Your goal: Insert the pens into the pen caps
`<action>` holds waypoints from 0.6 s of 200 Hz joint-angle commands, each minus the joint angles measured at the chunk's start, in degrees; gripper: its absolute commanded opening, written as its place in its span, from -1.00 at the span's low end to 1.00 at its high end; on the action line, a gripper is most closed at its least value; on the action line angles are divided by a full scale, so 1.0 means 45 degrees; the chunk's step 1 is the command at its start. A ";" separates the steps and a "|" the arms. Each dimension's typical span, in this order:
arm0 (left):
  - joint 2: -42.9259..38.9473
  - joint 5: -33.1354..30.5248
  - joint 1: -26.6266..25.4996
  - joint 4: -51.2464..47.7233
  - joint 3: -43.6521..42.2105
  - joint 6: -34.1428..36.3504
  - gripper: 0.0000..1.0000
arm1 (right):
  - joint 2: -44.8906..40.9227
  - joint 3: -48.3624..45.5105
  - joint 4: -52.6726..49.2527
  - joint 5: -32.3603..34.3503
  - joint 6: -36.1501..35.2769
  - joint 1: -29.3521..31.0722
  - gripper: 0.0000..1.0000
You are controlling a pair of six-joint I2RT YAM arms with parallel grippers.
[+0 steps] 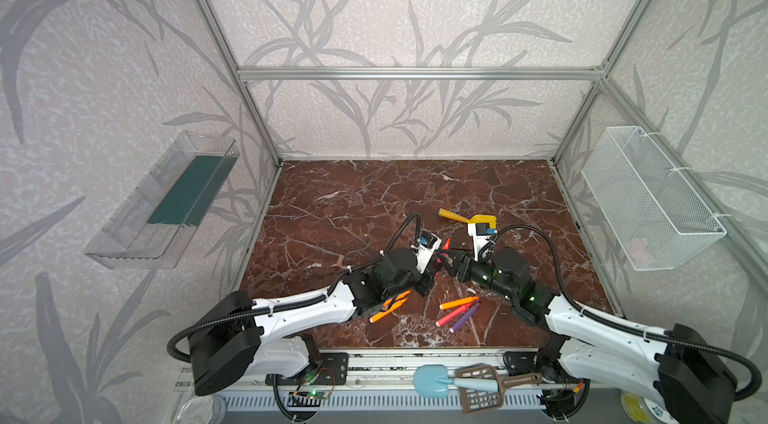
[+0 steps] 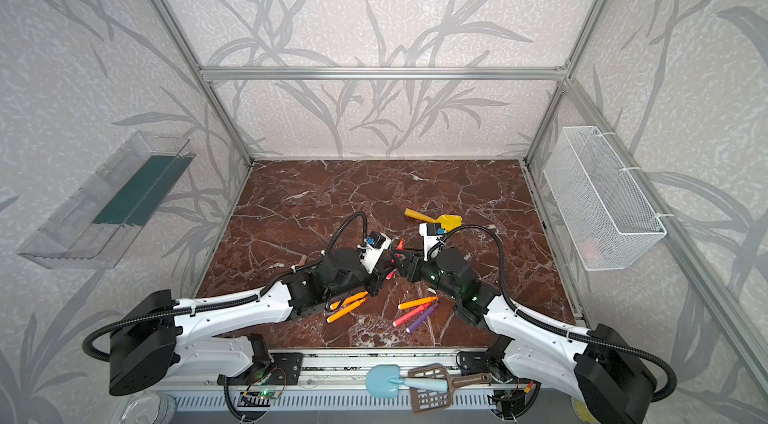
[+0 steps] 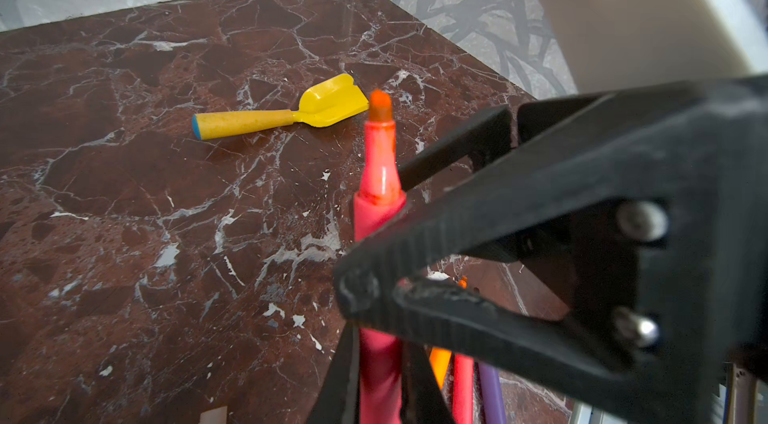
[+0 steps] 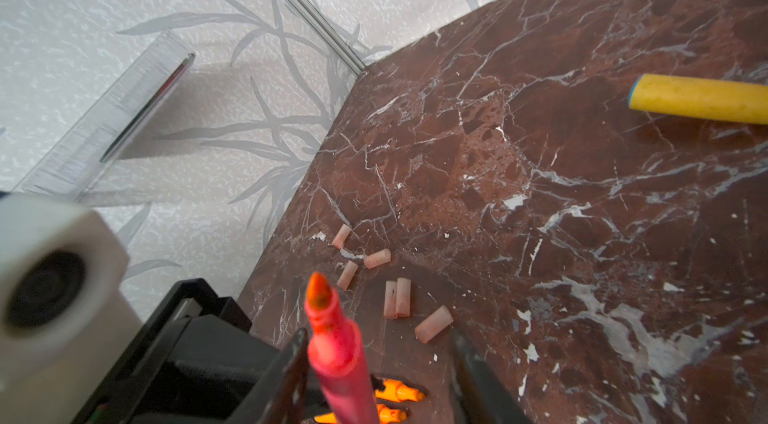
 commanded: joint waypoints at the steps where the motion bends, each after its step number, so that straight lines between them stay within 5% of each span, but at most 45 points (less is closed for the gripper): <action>1: 0.0201 0.0400 -0.0031 -0.0073 0.0452 0.0338 -1.00 | 0.0256 0.0566 0.0665 0.0041 0.0048 0.0109 -0.16; 97: 0.0428 0.0609 -0.0011 -0.0233 0.0628 0.0279 -1.00 | 0.0350 0.0560 0.0858 0.0396 0.0241 0.0674 -0.95; 120: 0.0401 0.0638 -0.0010 -0.0193 0.0609 0.0263 -0.78 | 0.0543 0.0508 0.1225 0.0286 0.0521 0.0771 -1.00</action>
